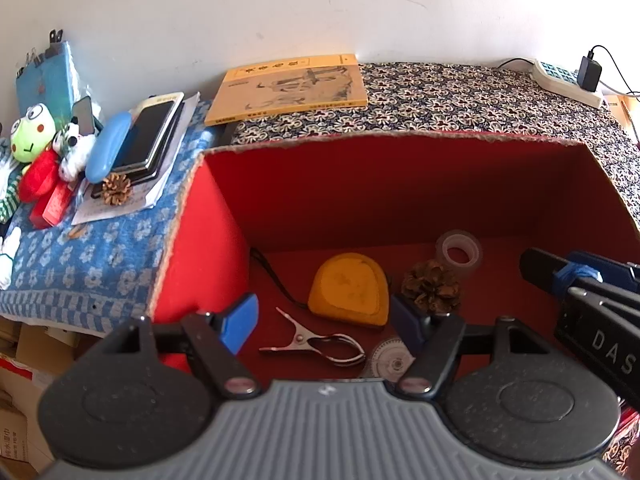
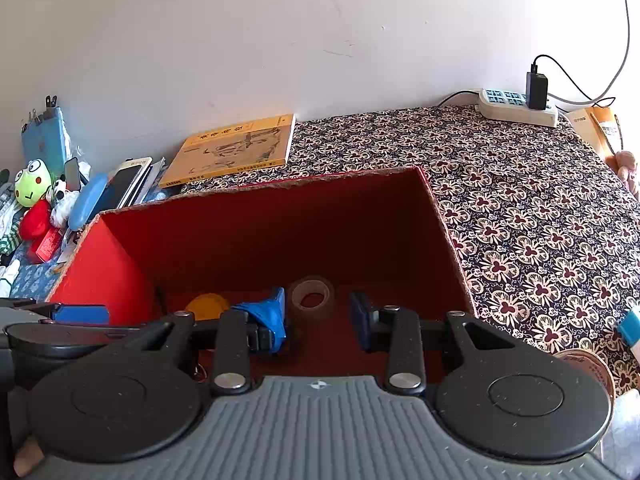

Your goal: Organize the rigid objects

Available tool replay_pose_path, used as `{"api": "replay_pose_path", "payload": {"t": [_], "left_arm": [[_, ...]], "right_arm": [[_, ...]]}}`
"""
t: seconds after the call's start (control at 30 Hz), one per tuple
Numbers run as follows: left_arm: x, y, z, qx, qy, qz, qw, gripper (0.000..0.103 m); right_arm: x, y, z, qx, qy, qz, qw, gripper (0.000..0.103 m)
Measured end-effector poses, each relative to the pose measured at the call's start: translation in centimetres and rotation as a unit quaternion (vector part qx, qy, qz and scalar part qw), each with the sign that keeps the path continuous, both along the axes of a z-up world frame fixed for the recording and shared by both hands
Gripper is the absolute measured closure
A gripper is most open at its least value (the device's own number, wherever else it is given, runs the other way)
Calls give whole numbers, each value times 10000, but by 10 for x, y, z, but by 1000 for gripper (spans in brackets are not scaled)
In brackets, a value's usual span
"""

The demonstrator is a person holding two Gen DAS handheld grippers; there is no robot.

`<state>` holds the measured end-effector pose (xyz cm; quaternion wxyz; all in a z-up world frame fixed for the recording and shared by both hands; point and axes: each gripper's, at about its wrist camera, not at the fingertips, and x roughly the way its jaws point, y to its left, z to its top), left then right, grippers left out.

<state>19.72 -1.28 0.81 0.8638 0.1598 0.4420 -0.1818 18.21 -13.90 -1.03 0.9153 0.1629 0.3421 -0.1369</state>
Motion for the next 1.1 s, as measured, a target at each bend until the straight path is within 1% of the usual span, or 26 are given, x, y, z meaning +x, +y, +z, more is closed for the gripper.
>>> {"api": "replay_pose_path", "payload": {"t": [0.73, 0.9, 1.0, 1.1], "left_arm": [[2, 2, -2, -74, 71, 6, 9999, 31], [1, 3, -1, -120, 23, -17, 9999, 36], [3, 4, -1, -178, 78, 1, 9998, 36], [4, 3, -2, -141, 118, 15, 9998, 35]], "right_arm": [[5, -2, -7, 55, 93, 59, 9999, 84], [3, 0, -6, 43, 61, 57, 10000, 84], [2, 1, -4, 26, 39, 55, 10000, 84], [1, 2, -5, 33, 60, 45, 10000, 84]]}}
